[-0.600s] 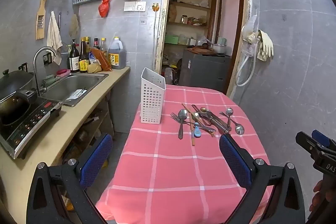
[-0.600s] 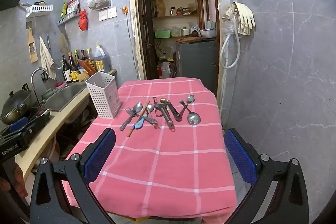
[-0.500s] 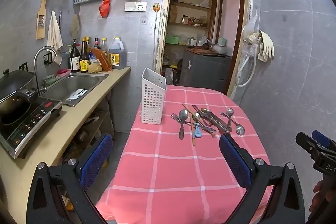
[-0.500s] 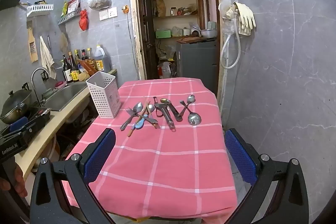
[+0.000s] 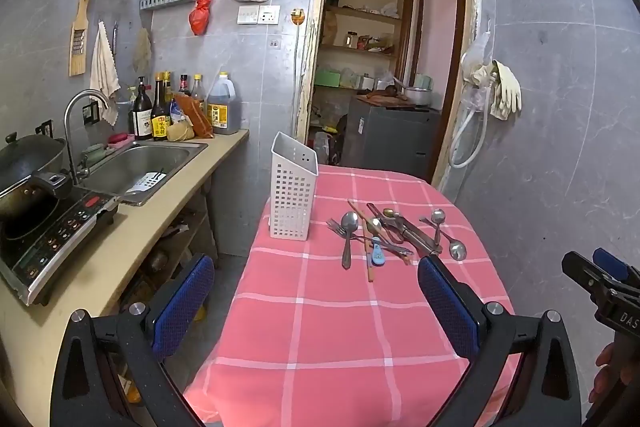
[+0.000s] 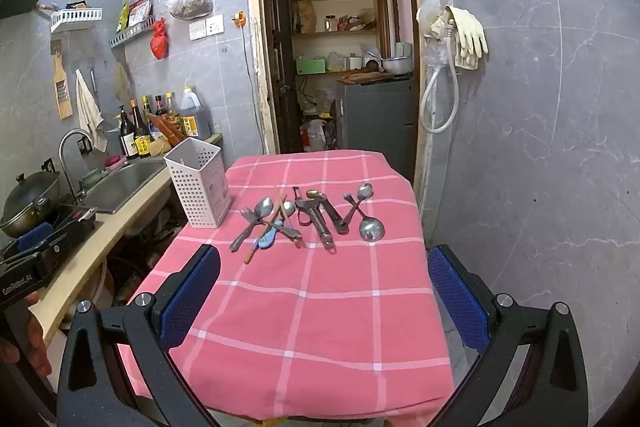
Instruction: Organize utensils
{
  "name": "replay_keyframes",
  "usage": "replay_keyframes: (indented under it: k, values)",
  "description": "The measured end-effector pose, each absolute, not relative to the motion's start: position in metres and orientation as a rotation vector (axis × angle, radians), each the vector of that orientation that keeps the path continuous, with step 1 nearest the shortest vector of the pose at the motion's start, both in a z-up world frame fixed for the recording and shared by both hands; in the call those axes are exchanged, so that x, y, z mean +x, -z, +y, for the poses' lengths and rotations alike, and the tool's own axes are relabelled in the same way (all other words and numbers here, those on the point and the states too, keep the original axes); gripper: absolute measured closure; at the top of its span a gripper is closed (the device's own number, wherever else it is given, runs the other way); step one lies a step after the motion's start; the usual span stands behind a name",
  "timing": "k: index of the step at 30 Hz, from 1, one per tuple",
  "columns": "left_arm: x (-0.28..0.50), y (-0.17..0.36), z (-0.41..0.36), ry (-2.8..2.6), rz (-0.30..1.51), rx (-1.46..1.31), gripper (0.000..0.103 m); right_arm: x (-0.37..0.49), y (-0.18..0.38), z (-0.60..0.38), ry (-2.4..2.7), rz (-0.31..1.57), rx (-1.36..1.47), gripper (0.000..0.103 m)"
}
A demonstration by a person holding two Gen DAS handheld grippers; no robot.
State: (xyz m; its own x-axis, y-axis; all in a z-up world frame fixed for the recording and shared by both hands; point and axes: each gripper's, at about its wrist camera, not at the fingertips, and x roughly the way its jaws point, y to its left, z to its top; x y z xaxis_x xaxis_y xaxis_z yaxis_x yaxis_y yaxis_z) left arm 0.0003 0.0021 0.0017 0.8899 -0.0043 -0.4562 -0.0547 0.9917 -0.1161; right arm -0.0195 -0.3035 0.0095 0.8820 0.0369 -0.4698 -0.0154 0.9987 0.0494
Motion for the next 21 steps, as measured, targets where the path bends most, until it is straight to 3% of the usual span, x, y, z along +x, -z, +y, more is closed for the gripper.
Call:
replay_keyframes:
  k: [21]
  values:
    - [-0.0017, -0.0091, 0.0046, -0.028, 0.463, -0.133, 0.000, -0.0165, -0.0117, -0.2985, -0.030, 0.485, 0.042, 0.001]
